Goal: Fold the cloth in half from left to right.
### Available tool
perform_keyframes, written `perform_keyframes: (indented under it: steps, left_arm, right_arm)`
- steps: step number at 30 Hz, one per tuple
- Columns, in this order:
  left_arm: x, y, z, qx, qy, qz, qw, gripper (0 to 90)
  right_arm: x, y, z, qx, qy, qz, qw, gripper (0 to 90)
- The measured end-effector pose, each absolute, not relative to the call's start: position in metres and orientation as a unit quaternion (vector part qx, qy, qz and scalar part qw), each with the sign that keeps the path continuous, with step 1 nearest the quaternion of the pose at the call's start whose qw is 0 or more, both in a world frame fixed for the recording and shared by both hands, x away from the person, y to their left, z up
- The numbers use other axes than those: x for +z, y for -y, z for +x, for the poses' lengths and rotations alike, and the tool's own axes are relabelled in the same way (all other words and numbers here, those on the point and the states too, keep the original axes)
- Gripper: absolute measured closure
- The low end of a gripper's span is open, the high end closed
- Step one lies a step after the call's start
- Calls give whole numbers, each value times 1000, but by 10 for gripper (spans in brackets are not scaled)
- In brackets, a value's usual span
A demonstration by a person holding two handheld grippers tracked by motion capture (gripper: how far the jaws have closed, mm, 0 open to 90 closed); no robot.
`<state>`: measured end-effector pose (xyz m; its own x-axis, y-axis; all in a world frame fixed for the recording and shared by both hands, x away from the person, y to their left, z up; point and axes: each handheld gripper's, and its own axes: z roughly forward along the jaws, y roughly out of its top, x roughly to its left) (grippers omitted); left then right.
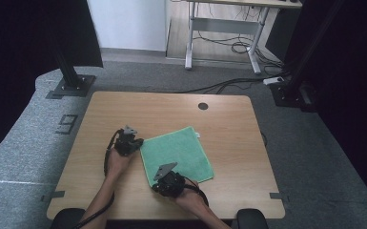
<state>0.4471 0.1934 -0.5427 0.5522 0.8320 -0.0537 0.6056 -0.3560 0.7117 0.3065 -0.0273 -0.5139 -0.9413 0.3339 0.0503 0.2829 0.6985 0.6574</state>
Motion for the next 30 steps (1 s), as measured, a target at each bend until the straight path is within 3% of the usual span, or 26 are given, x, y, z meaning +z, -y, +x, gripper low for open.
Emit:
perform_keyframes:
  steps: [14,30]
  left_arm:
    - [-518,-230,432,154,-473,792,354,885]
    - [-480,-180,460,170,-432,813,350,883]
  right_arm:
    - [-507,7,301,361,-921,142,26,868]
    - [-486,62,310,386,-900,189,71,868]
